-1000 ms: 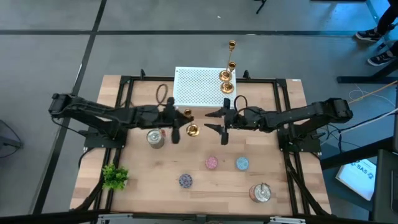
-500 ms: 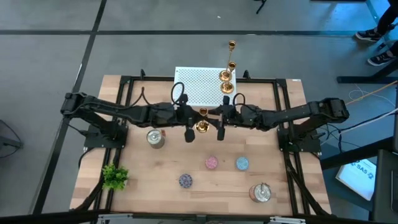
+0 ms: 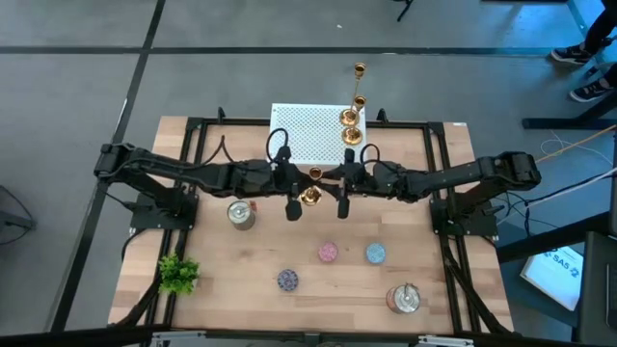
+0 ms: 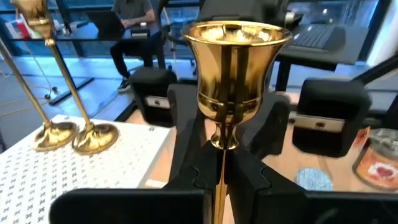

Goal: Pick & Place candle stick holders
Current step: Align the gold candle holder with the gold candle holders on the shelf

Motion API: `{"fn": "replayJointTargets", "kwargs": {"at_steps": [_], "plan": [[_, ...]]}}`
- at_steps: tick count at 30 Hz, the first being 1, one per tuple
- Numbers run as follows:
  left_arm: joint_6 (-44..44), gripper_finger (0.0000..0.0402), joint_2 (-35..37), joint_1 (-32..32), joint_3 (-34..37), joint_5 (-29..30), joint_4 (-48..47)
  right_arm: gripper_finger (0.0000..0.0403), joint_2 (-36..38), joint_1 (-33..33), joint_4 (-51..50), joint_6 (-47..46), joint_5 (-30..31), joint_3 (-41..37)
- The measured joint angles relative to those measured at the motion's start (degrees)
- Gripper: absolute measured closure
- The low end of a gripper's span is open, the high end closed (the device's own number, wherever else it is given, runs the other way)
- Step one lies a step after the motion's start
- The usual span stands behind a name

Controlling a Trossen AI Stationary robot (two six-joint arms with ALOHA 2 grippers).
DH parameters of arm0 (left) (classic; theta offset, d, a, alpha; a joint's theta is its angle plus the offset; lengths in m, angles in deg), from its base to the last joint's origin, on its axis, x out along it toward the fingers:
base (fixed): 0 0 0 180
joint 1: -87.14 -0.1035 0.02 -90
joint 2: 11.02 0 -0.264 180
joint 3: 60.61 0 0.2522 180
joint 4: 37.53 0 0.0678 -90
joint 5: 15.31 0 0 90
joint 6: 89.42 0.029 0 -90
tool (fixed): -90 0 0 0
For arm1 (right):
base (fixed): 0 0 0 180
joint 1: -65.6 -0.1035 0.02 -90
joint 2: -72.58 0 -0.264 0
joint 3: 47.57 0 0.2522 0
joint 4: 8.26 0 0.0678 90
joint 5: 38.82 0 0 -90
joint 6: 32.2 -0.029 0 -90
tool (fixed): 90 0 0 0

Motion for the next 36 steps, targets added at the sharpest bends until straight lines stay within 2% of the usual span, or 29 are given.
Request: {"fn": "replayJointTargets", "kwargs": {"at_steps": [7,11,14,36], "plan": [[0.6,0.0389,0.0,-0.4,0.0,1.9,0.6,0.0281,0.0,-0.1,1.3,0.0,-6.6,0.0],[0.0,0.0389,0.0,-1.0,0.0,-1.6,1.4,0.0281,0.0,-0.1,1.5,0.0,-3.5,0.0],[0.0,0.0389,0.0,-1.3,0.0,-1.4,1.0,0.0281,0.0,-0.2,0.7,0.0,-1.5,0.0],[0.0,0.0389,0.1,-1.2,0.0,-5.3,-0.8,0.0281,0.0,0.1,0.9,1.5,0.6,0.0]]}}
